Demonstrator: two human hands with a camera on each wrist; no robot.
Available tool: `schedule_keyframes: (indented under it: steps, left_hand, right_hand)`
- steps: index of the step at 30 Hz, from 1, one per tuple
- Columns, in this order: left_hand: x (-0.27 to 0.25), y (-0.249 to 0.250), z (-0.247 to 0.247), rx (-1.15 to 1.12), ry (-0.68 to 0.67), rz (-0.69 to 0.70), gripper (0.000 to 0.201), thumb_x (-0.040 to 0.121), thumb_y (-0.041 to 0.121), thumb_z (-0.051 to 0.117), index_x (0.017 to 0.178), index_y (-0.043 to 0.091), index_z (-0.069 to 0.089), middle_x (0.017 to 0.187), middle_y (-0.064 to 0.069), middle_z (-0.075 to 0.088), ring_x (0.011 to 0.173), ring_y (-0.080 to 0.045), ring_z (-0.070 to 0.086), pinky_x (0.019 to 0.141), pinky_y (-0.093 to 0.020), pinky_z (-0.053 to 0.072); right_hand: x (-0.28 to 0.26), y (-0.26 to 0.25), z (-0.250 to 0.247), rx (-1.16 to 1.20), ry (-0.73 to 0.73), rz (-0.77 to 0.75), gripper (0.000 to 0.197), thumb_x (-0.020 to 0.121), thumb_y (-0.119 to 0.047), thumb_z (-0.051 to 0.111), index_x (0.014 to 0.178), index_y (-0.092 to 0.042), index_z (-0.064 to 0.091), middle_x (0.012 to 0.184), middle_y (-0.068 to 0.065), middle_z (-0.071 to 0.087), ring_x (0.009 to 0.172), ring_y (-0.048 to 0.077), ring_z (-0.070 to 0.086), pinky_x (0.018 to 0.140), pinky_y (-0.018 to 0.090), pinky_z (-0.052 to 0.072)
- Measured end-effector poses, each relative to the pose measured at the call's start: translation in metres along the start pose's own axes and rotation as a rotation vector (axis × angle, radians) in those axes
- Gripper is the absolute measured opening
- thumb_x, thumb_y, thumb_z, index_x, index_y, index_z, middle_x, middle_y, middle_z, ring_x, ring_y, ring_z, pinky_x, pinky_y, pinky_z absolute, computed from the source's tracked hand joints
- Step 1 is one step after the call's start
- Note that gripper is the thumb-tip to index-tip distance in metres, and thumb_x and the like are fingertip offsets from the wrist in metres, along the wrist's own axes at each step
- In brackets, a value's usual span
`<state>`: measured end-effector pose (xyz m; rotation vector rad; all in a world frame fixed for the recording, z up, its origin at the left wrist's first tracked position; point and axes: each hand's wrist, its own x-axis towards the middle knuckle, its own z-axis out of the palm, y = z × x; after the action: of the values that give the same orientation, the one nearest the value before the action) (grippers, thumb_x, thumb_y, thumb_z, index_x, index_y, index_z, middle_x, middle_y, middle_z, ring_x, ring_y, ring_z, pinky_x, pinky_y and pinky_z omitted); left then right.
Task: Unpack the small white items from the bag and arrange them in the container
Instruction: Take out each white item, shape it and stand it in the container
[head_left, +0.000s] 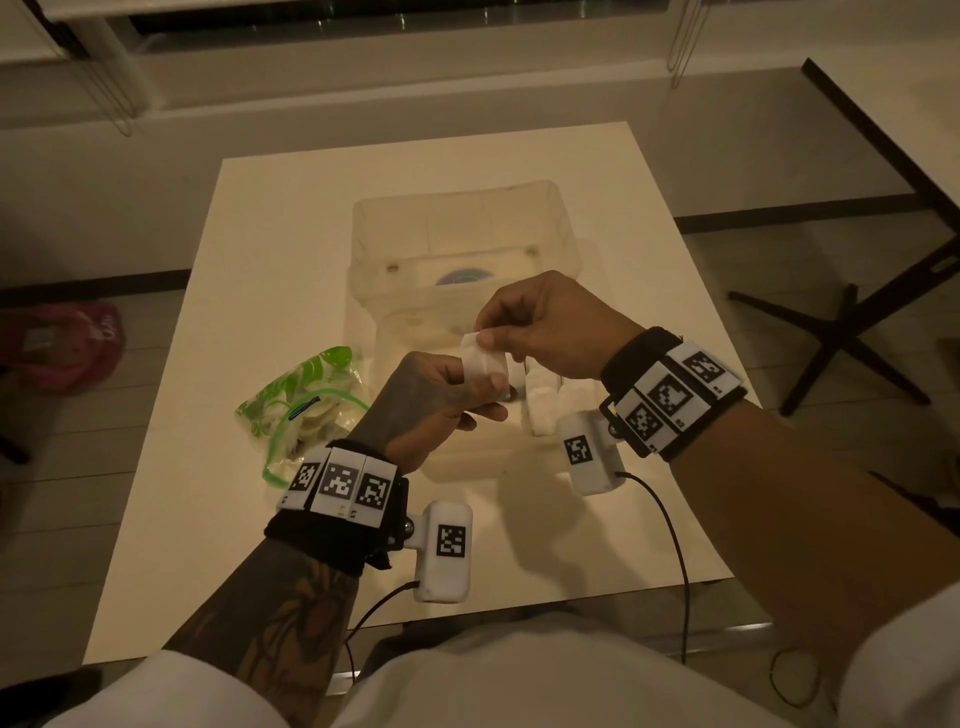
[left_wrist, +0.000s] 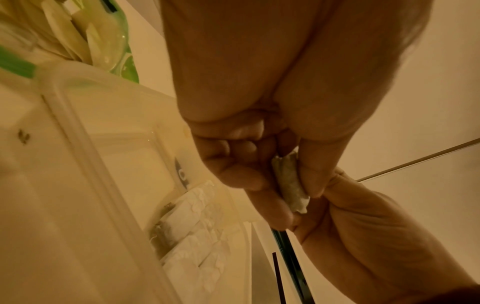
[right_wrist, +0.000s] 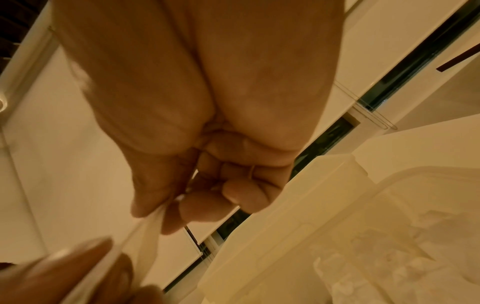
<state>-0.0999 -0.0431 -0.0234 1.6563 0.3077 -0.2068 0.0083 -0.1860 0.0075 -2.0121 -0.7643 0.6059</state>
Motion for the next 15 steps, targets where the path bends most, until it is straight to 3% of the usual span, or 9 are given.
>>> schedule_keyframes:
  steps: [3,8,15]
  left_hand:
    - [0.0005,-0.0046,0.0011,-0.001,0.025,0.001,0.016,0.088,0.021,0.068,0.095,0.008,0.075,0.09,-0.004,0.077,0.086,-0.018,0.072,0.069,-0.03,0.051]
    - [-0.0006,-0.0043,0.0031,-0.09,0.044,-0.002,0.025,0.098,0.024,0.052,0.094,0.009,0.071,0.094,-0.004,0.076,0.08,-0.018,0.072,0.06,-0.027,0.049]
    - [0.0007,-0.008,0.0017,-0.027,0.053,0.005,0.019,0.089,0.024,0.066,0.098,0.009,0.073,0.093,-0.001,0.076,0.083,-0.017,0.072,0.066,-0.029,0.051]
  right_hand:
    - [0.0024,-0.0004,0.0001,-0.019,0.014,-0.001,0.006,0.088,-0.012,0.068,0.085,-0.013,0.073,0.073,-0.004,0.068,0.059,-0.001,0.057,0.058,0.013,0.047]
    - [0.0047,0.0009,-0.0004,-0.011,0.04,0.018,0.005,0.088,-0.012,0.068,0.085,-0.013,0.072,0.071,-0.003,0.067,0.059,0.006,0.056,0.058,0.019,0.049]
    - [0.0047,0.0001,-0.0019,-0.029,0.009,0.021,0.005,0.089,-0.013,0.067,0.085,-0.014,0.072,0.069,-0.005,0.066,0.059,0.007,0.055,0.058,0.017,0.049]
